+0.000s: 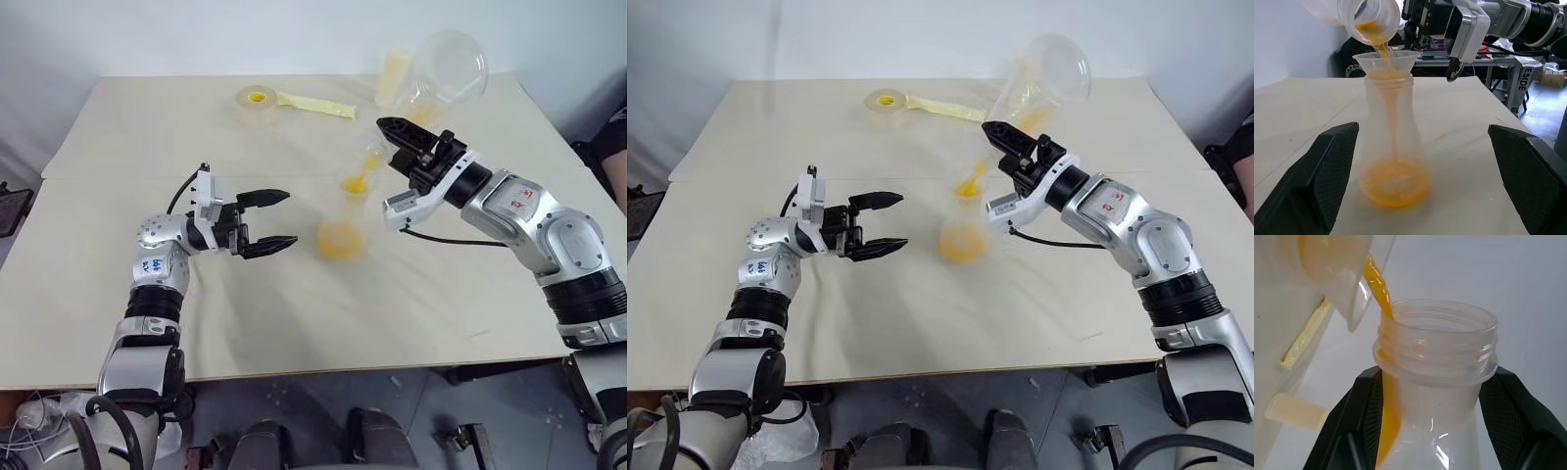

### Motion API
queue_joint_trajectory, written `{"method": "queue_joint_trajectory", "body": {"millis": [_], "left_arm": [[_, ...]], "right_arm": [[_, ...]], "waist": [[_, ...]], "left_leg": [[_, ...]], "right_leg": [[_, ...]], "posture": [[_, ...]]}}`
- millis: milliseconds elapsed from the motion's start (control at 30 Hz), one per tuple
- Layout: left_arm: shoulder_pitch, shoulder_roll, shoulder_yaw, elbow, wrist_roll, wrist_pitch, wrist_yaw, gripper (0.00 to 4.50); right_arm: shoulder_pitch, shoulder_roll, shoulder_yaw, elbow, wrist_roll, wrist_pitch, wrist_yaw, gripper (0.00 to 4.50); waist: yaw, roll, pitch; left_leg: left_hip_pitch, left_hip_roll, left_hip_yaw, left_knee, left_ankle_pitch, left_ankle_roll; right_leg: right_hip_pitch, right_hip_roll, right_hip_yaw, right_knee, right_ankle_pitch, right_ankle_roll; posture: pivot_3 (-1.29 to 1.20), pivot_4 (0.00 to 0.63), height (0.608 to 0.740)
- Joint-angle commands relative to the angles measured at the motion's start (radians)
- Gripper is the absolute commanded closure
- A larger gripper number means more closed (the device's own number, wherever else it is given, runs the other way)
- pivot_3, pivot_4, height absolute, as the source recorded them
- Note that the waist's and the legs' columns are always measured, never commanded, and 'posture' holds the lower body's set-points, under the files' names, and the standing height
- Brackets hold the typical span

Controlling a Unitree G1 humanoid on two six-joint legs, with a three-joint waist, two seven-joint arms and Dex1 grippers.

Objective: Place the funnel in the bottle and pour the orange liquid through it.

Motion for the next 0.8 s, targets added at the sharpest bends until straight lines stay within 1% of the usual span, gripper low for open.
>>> {"method": "queue_joint_trajectory", "body": {"millis": [33,400,800], "left_arm": [[-0.011,0.004,0.008,-0.030,-0.020,-0.004,-0.001,0.00],[-0.016,0.005,0.008,-0.025,-0.018,-0.005,-0.001,0.00],[-0.024,0.003,0.009,-0.016,-0.016,-0.010,0.003,0.00]], "right_arm": [[-0.040,-0.025,-0.007,-0.005,-0.006,0.003,-0.004,2.06],[-0.049,-0.031,0.000,-0.001,-0.042,-0.011,-0.054,2.06],[-0.066,-0.047,0.019,0.012,-0.099,-0.035,-0.150,2.06]], "waist": [[-0.001,0.000,0.000],[0.000,0.000,0.000],[-0.001,0.000,0.000]], "left_leg": [[0.000,0.000,0.000,0.000,0.000,0.000],[0.000,0.000,0.000,0.000,0.000,0.000],[0.000,0.000,0.000,0.000,0.000,0.000]], "right_leg": [[0.000,0.000,0.000,0.000,0.000,0.000],[0.000,0.000,0.000,0.000,0.000,0.000],[0.000,0.000,0.000,0.000,0.000,0.000]], "posture": [[0.00,0.150,0.740],[0.00,0.150,0.740],[0.00,0.150,0.740]]}}
